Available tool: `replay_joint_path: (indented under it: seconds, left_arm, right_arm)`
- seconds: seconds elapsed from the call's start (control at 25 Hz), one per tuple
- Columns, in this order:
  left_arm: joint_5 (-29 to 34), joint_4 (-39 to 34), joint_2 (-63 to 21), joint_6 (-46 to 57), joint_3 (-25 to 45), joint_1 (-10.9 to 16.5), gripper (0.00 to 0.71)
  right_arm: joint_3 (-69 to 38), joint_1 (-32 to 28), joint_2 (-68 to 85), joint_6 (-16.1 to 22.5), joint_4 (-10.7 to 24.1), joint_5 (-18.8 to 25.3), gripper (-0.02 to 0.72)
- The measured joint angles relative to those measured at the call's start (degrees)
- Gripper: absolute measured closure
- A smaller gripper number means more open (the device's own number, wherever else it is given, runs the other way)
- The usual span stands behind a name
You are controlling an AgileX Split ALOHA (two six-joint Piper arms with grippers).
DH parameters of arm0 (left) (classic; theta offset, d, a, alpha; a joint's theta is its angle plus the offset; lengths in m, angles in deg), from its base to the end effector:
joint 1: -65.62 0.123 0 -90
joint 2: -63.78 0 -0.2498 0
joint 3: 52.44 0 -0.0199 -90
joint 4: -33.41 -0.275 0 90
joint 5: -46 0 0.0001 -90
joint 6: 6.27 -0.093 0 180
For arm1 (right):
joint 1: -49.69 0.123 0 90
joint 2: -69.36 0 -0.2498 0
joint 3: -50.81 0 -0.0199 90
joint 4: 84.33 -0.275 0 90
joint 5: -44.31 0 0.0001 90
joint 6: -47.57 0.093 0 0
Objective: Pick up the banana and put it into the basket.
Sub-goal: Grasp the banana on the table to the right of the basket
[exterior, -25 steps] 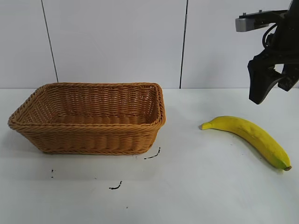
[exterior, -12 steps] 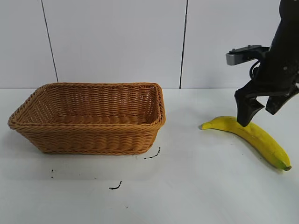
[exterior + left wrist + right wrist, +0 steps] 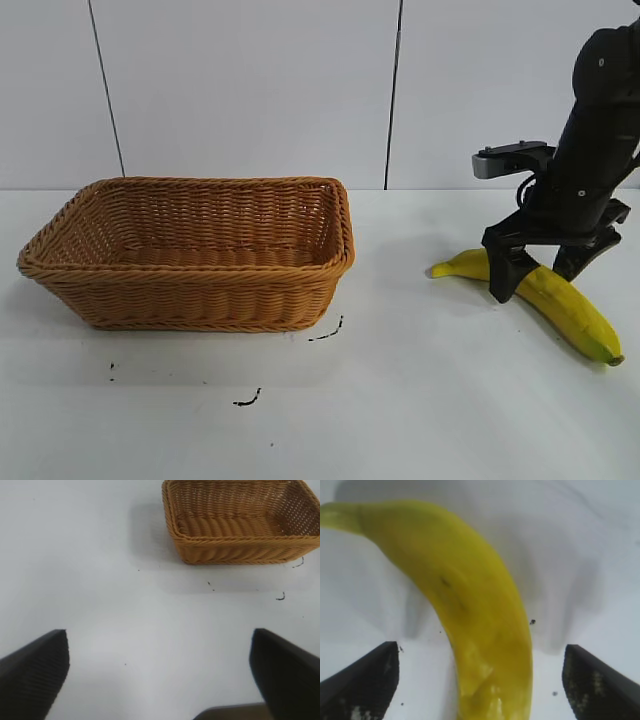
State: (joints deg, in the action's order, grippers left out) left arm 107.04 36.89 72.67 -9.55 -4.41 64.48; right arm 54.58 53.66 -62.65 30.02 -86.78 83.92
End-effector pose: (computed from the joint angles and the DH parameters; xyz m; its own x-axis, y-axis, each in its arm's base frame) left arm 0.0547 -0.0060 0.2848 -0.4660 0.0370 -0.8840 0.0798 0.9968 -0.0003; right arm 0.4138 0.0313 0.0631 -0.9187 -0.3343 -0.2103 -0.3354 0.9416 -0.0313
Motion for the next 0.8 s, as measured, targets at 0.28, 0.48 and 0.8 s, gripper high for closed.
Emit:
replay_joint_path:
  seconds: [0.28, 0.48, 0.8]
  left_arm:
    - [0.0, 0.0, 0.0, 0.0, 0.0, 0.0, 0.015]
    - [0.0, 0.0, 0.0, 0.0, 0.0, 0.0, 0.015]
    - [0.0, 0.0, 0.0, 0.0, 0.0, 0.0, 0.015]
  right_arm:
    - [0.0, 0.0, -0.4, 0.0, 0.84, 0.11, 0.092]
    - [0.01, 0.0, -1.08, 0.0, 0.84, 1.56, 0.211]
    - [0.44, 0.0, -1.08, 1.84, 2.45, 3.11, 0.388]
